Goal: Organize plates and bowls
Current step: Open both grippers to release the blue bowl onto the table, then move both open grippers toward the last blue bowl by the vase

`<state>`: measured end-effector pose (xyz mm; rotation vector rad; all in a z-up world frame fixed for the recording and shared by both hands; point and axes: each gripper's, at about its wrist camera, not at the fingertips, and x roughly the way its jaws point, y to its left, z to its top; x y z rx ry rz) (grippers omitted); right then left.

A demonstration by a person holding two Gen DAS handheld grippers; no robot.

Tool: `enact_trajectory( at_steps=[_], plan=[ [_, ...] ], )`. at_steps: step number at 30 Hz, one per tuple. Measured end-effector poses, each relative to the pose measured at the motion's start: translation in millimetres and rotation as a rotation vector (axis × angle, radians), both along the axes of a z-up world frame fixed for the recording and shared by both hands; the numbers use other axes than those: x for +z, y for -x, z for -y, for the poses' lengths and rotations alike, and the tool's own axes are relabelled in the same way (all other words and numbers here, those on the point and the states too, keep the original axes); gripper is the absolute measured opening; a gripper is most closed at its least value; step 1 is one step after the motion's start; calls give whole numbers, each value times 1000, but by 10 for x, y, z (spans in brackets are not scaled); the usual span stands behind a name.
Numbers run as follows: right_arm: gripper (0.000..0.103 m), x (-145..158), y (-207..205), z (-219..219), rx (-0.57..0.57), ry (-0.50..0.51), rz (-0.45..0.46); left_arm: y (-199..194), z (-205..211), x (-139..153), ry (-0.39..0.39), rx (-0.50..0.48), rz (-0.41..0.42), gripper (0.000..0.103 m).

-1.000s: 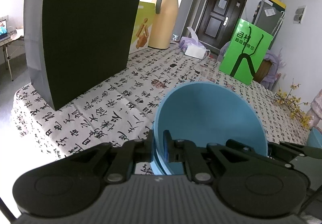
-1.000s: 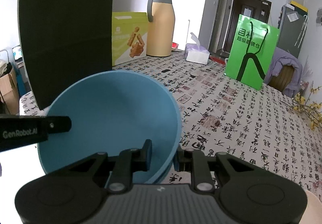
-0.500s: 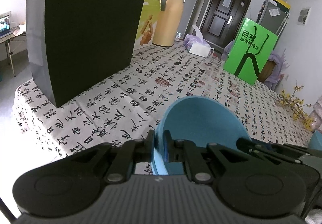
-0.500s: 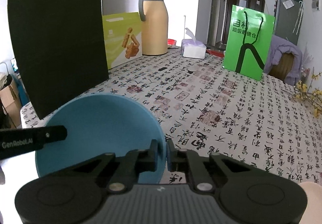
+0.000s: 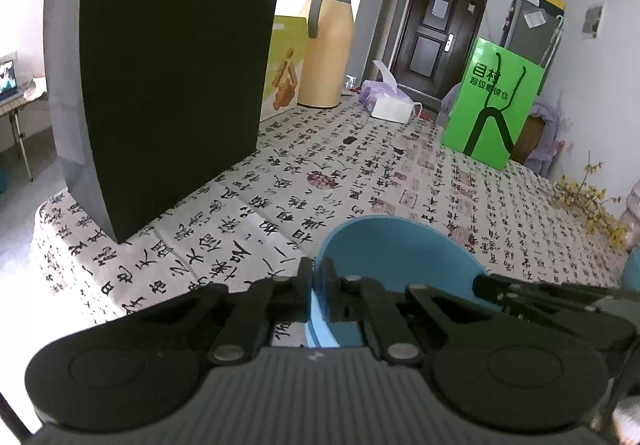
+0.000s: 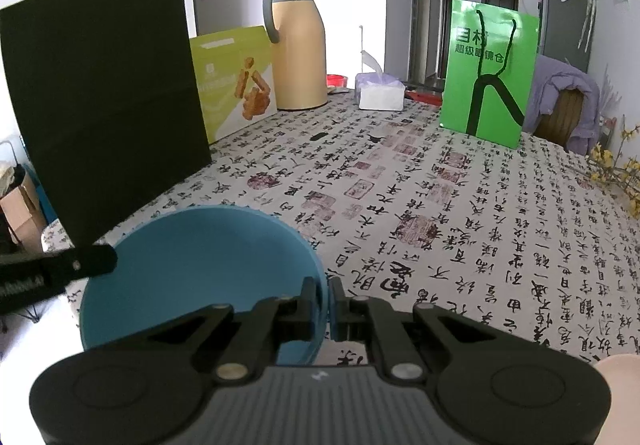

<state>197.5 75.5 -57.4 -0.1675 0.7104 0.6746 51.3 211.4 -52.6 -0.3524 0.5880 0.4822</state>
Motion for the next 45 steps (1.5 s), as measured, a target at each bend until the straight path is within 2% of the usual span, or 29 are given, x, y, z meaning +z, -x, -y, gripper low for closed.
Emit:
enact_trajectory(
  at_steps=[8, 11, 14, 16, 18, 19, 20, 22, 24, 25, 26, 28, 29, 32, 39, 45],
  plan=[
    [7, -14, -29, 29, 3, -28, -26, -19, -2, -47, -7, 3, -11, 5],
    [12, 9, -38, 79, 13, -63, -39, -16, 1, -45, -5, 4, -7, 5],
    [14, 55, -27, 169, 25, -105, -33, 24, 38, 23, -26, -2, 23, 8],
    [25, 96, -23, 240, 32, -133, -26, 48, 71, 92, -35, -18, 51, 8],
    [45, 134, -15, 326, 32, -157, -8, 60, 126, 168, -46, -37, 77, 10],
    [49, 148, -7, 378, 32, -167, 5, 64, 158, 197, -58, -41, 87, 18],
    [56, 160, -1, 432, 30, -174, 18, 69, 192, 222, -70, -44, 99, 36],
    [66, 177, 2, 544, 22, -185, 41, 67, 280, 275, -99, -46, 119, 57],
    [89, 188, -13, 664, 9, -193, 63, 62, 387, 326, -144, -55, 142, 63],
    [92, 189, -23, 744, 5, -200, 75, 66, 430, 345, -159, -60, 153, 72],
    [96, 189, -40, 813, 3, -205, 81, 63, 467, 360, -172, -61, 162, 86],
    [102, 184, -79, 964, -6, -208, 88, 68, 554, 393, -192, -66, 194, 99],
    [103, 185, -99, 1051, -15, -213, 93, 70, 591, 402, -199, -71, 210, 103],
    [103, 196, -162, 1303, -51, -222, 107, 73, 716, 426, -208, -99, 256, 103],
    [103, 250, -264, 1808, -121, -256, 131, -45, 1038, 439, -266, -156, 269, 103],
    [103, 288, -318, 2117, -157, -275, 148, -154, 1197, 444, -240, -197, 277, 103]
  ],
)
